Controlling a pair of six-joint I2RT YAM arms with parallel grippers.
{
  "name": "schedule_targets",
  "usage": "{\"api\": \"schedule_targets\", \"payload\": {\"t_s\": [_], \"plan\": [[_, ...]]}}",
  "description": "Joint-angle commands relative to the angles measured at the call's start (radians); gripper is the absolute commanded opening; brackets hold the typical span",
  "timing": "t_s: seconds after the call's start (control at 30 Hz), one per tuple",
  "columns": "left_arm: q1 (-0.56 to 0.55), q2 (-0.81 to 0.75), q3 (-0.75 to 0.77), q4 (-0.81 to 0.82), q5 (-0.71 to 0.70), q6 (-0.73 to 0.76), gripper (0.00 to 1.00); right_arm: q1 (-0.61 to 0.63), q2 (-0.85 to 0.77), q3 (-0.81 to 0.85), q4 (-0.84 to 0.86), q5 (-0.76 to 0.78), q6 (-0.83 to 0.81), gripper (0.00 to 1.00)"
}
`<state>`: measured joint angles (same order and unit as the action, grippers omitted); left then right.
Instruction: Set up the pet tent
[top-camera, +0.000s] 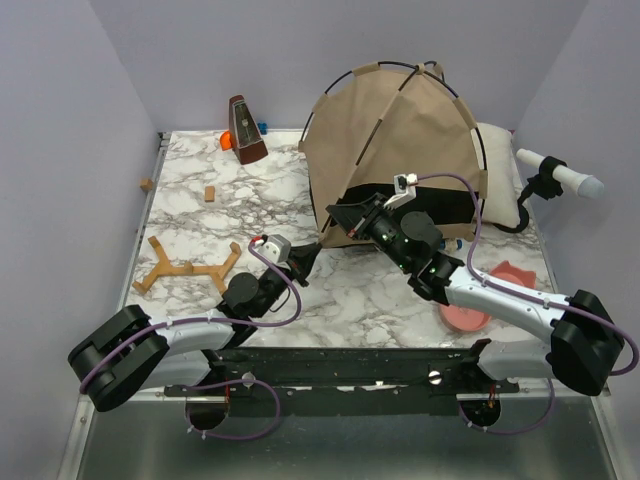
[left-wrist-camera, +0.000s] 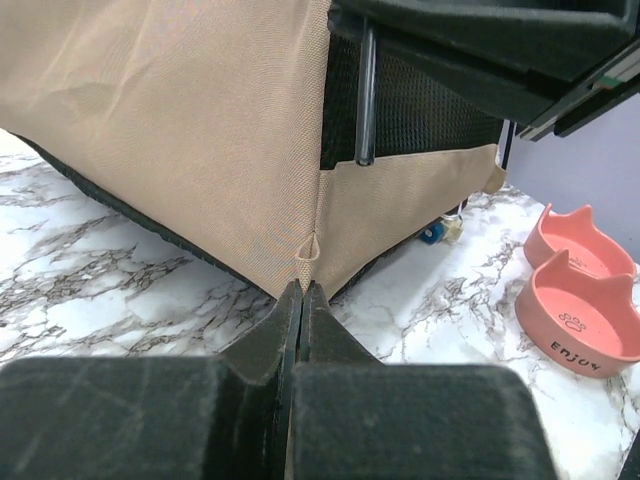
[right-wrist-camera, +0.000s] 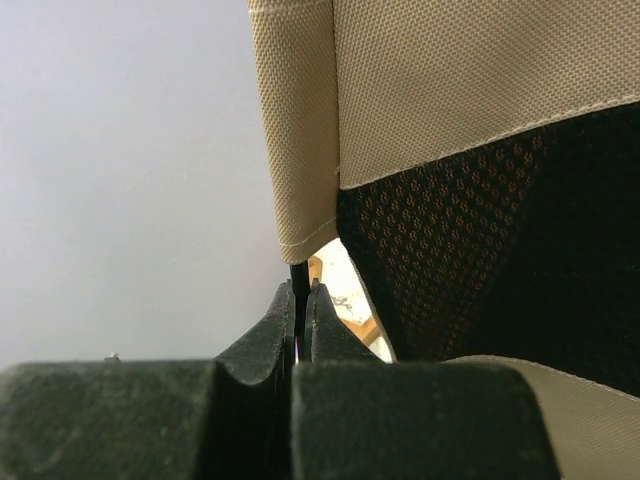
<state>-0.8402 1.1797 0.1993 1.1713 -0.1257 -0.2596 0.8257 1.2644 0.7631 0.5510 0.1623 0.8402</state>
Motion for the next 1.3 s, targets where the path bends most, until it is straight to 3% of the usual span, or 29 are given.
{"api": "schedule_targets", "payload": {"t_s": [0.0, 1.27], "plan": [[-0.011, -0.022, -0.021, 0.022, -0.033, -0.022, 0.00, -0.013, 0.025, -0.031, 0.051, 0.095, -0.059, 0.00], [-0.023, -0.023, -0.020, 0.018, -0.051, -0.060, 0.00, -0.014, 0.112, -0.056, 0.073, 0.089, -0.071, 0.00]]}}
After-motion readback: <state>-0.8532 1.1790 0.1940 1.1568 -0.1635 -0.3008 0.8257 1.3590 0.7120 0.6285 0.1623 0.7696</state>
